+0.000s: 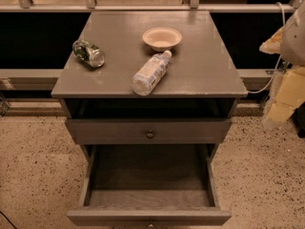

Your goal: Place blue plastic bottle into middle drawer

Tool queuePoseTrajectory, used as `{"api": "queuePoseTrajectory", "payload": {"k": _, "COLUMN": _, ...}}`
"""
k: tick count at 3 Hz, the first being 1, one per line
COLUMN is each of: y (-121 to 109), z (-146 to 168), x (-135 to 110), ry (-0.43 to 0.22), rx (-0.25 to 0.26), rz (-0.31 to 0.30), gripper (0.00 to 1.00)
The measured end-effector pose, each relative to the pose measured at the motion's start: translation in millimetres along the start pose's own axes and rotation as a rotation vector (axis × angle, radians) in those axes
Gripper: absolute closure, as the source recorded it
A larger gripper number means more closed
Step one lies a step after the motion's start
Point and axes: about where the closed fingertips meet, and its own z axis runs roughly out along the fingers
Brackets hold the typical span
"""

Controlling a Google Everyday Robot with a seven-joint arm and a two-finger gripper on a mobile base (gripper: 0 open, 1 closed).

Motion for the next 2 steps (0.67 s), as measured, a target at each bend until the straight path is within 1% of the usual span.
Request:
{"api": "queuePoseTrajectory", "payload": {"k": 1, "y": 0.0, "z": 0.0, "x": 0.0, "ry": 0.0, "rx": 0.0, "rz": 0.0, "gripper": 0.0}}
{"api": "queuePoseTrajectory", "payload": {"k": 2, "y": -3.6, "z": 9.6, "x": -16.2, "ry": 0.02, "rx": -0.005, "rz": -0.092, "gripper": 0.0}}
